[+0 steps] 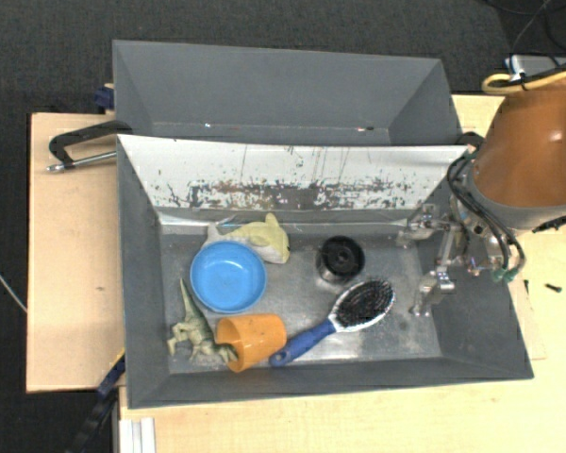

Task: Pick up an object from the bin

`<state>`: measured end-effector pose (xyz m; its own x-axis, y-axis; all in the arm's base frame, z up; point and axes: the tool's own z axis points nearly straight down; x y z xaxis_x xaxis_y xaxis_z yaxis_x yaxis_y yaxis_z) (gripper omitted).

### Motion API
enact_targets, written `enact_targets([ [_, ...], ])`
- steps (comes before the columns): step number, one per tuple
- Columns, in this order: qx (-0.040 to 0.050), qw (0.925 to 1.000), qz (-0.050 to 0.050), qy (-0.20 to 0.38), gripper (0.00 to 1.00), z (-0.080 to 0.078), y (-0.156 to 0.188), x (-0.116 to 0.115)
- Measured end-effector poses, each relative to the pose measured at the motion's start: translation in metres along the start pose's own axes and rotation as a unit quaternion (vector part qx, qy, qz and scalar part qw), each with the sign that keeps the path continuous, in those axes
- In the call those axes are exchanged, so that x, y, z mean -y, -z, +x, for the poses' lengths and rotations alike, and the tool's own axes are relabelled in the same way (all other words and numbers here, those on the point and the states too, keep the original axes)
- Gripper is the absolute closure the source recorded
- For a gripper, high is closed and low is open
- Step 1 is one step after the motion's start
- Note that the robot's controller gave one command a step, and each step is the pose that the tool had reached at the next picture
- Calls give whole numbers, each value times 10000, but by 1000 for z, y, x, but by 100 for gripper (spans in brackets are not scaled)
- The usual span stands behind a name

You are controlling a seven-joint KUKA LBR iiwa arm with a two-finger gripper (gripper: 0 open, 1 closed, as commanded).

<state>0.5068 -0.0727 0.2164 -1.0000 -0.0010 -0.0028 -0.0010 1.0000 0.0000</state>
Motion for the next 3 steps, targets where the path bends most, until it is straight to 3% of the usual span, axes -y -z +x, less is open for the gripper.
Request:
enact_targets([
  [1,6,9773,-9,2117,0,9,-142,-17],
  [2,15,9772,1,2122,100,8,-141,-17],
  [3,54,9783,14,2072,100,1,48,-19],
])
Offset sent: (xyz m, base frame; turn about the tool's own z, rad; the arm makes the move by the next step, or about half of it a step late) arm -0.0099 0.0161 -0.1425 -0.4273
